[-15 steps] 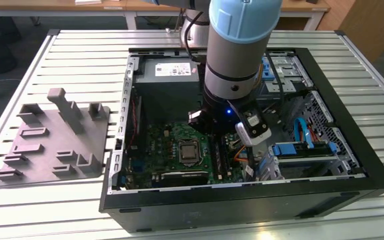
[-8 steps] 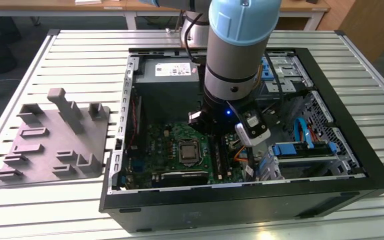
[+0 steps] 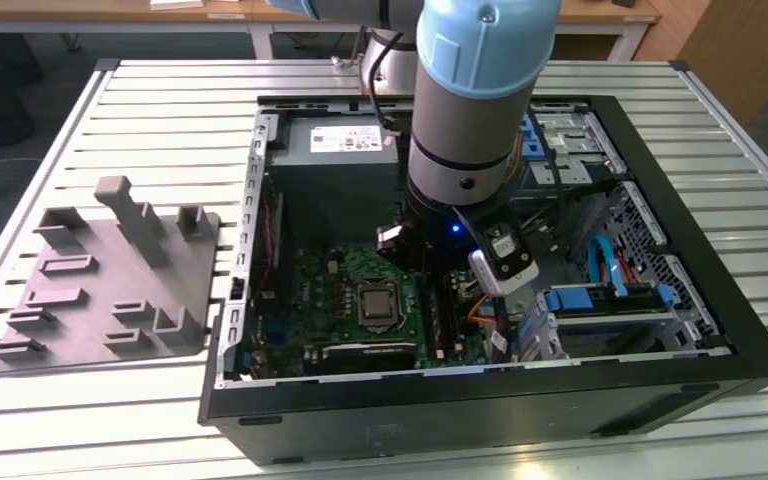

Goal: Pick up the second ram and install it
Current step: 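Insert the second ram into the second slot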

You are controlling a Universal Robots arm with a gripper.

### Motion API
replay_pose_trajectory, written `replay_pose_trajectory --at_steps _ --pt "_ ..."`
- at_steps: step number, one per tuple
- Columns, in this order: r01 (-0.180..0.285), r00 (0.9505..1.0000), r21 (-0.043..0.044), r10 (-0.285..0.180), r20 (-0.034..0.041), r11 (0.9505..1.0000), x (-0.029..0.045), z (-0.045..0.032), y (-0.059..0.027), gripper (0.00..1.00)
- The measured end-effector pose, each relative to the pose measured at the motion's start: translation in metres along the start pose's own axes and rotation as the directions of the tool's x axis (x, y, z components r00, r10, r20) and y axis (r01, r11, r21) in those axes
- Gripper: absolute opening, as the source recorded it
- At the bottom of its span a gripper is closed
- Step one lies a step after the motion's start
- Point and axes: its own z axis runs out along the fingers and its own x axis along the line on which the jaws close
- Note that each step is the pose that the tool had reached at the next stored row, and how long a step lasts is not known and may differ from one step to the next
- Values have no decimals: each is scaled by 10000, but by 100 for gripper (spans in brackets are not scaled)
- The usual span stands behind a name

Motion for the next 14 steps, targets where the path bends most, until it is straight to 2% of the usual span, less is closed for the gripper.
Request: replay_pose_trajectory --at_steps 14 --pt "-7 10000 12 7 1 10000 -2 6 -7 14"
